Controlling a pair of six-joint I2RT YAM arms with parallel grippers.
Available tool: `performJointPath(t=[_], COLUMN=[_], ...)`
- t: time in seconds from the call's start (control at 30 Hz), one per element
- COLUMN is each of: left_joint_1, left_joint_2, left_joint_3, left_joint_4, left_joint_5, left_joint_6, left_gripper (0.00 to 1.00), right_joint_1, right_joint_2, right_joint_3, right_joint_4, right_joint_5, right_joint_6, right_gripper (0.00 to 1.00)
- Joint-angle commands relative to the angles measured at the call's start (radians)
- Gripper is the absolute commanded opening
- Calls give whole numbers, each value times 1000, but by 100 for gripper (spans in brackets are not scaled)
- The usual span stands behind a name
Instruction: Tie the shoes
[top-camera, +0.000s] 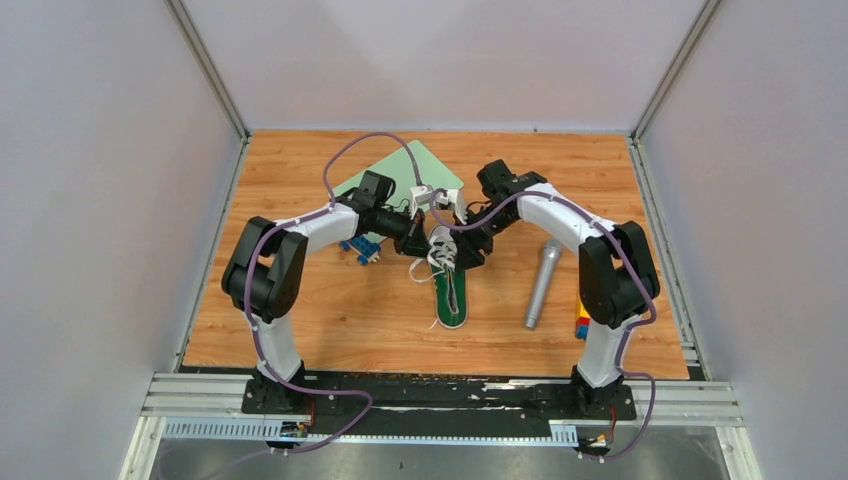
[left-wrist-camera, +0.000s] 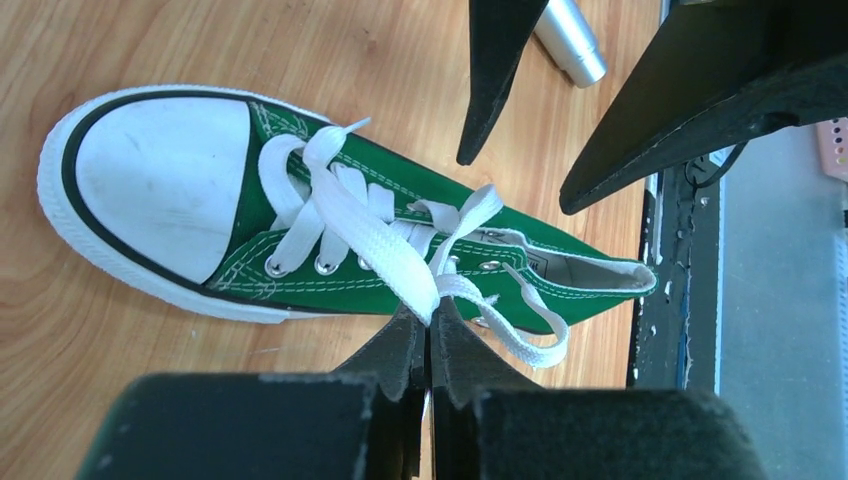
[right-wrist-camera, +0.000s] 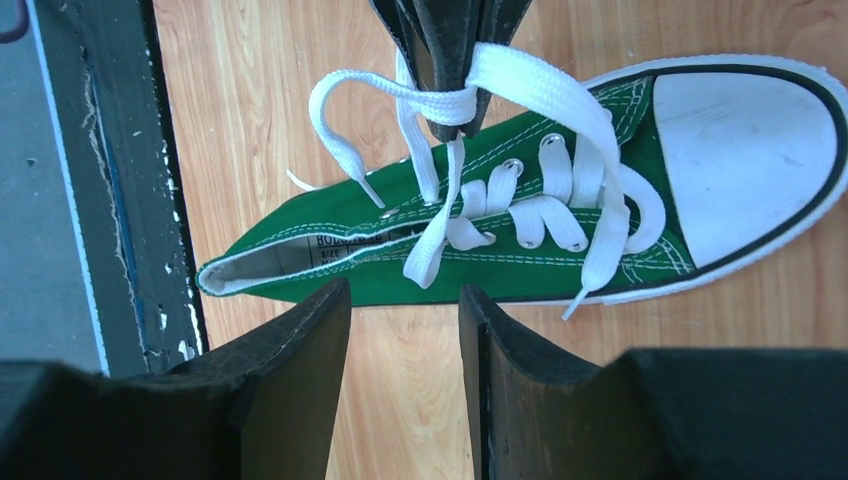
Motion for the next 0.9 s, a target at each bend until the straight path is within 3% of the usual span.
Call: performJointPath(t=[0.0, 0.33, 0.53, 0.87], left_joint_1=[-8, -9, -10, -11], left_joint_2=[-54, -19, -8, 7], left_joint_3=[25, 87, 120, 159], left_joint_4=[13, -23, -66, -157], left_joint_5=[15, 29, 34, -16], left_joint_6=[48, 71, 120, 247], left_gripper=[0, 0, 0, 0], right_joint_1=[7, -2, -9, -82], right_joint_2=[61, 152, 189, 117], right_joint_3=[46, 118, 158, 119], right_joint_4=[42, 70, 67, 50], right_joint_5=[-65, -140, -157, -223], right_joint_6=[69, 147, 162, 174], right_gripper=[43, 39, 19, 0])
